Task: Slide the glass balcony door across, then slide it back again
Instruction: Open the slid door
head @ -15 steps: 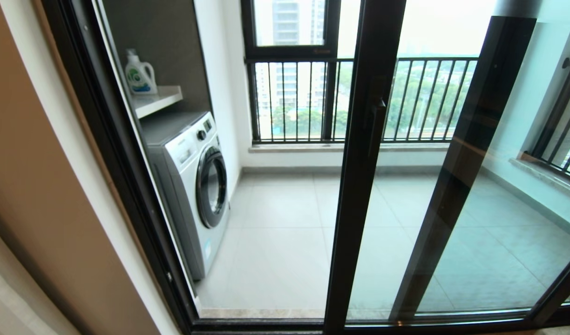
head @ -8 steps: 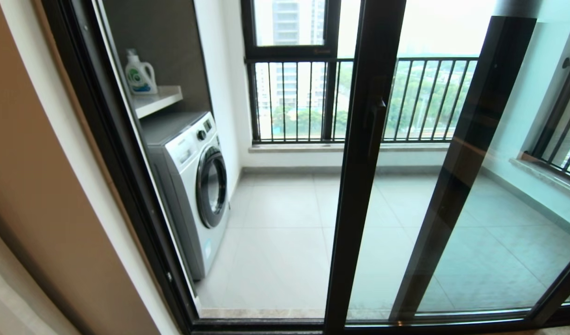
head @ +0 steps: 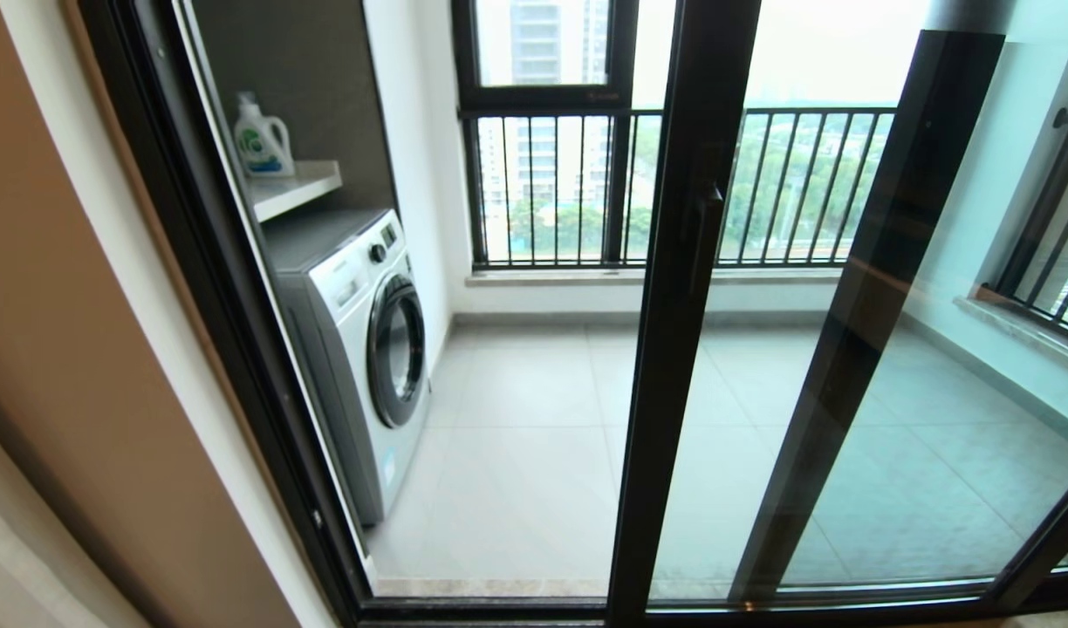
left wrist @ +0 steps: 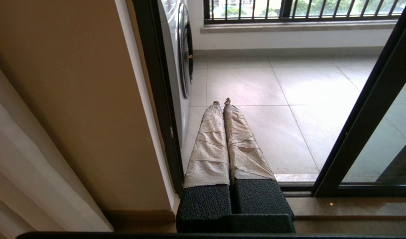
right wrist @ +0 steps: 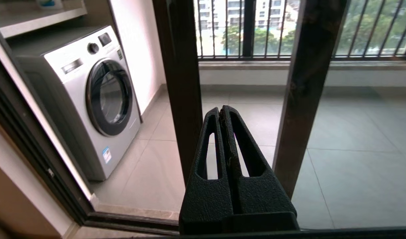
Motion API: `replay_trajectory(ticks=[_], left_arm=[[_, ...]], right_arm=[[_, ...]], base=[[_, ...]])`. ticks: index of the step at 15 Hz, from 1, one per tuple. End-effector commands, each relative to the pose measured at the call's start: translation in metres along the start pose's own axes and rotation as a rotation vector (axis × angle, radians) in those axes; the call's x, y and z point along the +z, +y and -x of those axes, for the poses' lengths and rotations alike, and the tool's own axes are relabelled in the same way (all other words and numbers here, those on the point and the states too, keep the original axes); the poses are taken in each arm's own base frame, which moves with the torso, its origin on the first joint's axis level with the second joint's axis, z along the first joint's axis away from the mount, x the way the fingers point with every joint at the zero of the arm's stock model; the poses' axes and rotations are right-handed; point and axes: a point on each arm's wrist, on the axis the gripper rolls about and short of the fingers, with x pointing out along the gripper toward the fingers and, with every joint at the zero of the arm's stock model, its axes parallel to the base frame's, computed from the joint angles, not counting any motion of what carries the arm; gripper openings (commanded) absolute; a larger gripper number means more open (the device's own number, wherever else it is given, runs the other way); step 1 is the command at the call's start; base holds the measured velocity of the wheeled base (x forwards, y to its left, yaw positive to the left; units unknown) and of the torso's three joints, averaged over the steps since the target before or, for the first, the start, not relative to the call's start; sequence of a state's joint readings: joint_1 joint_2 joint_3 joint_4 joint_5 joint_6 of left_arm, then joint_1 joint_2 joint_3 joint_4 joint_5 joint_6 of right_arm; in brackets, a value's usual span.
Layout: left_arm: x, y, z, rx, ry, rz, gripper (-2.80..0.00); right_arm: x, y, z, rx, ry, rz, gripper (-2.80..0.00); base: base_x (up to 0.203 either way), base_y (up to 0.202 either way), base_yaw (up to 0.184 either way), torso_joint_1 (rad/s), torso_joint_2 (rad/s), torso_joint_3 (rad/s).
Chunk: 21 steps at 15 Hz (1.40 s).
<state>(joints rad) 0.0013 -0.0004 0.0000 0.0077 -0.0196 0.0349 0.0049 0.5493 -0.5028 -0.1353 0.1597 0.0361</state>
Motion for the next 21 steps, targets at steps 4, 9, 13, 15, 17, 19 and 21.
replay_trajectory(ticks=[4,9,13,15,17,19,21], left_arm=[[0.000,0.000,0.000,0.000,0.002,0.000,-2.80],[0.000,0.000,0.000,0.000,0.002,0.000,-2.80],[0.000,0.000,0.000,0.000,0.002,0.000,-2.80],[0.000,0.000,0.000,0.000,0.002,0.000,-2.80],[0.000,0.000,0.000,0.000,0.002,0.000,-2.80],[0.000,0.000,0.000,0.000,0.002,0.000,-2.80],[0.000,0.000,0.000,0.000,0.002,0.000,-2.80]], right_arm=[[-0.003,0.012,-0.130,0.312,0.228,-0.032,-2.80],[0.027,0.071,-0.190,0.403,0.143,-0.020,-2.80],[-0.001,0.102,-0.241,0.305,0.220,0.010,-2.80],[-0.017,0.110,-0.272,0.165,0.199,0.019,-2.80],[-0.027,0.111,-0.300,0.055,0.132,0.007,-2.80],[-0.029,0.100,-0.319,-0.011,0.092,-0.001,-2.80],[-0.026,0.089,-0.333,-0.052,0.071,-0.005,-2.80]], base=[[0.000,0.000,0.000,0.000,0.00,0.000],[0.000,0.000,0.000,0.000,0.00,0.000],[0.000,0.000,0.000,0.000,0.00,0.000],[0.000,0.000,0.000,0.000,0.00,0.000],[0.000,0.000,0.000,0.000,0.00,0.000],[0.000,0.000,0.000,0.000,0.00,0.000],[0.000,0.000,0.000,0.000,0.00,0.000]])
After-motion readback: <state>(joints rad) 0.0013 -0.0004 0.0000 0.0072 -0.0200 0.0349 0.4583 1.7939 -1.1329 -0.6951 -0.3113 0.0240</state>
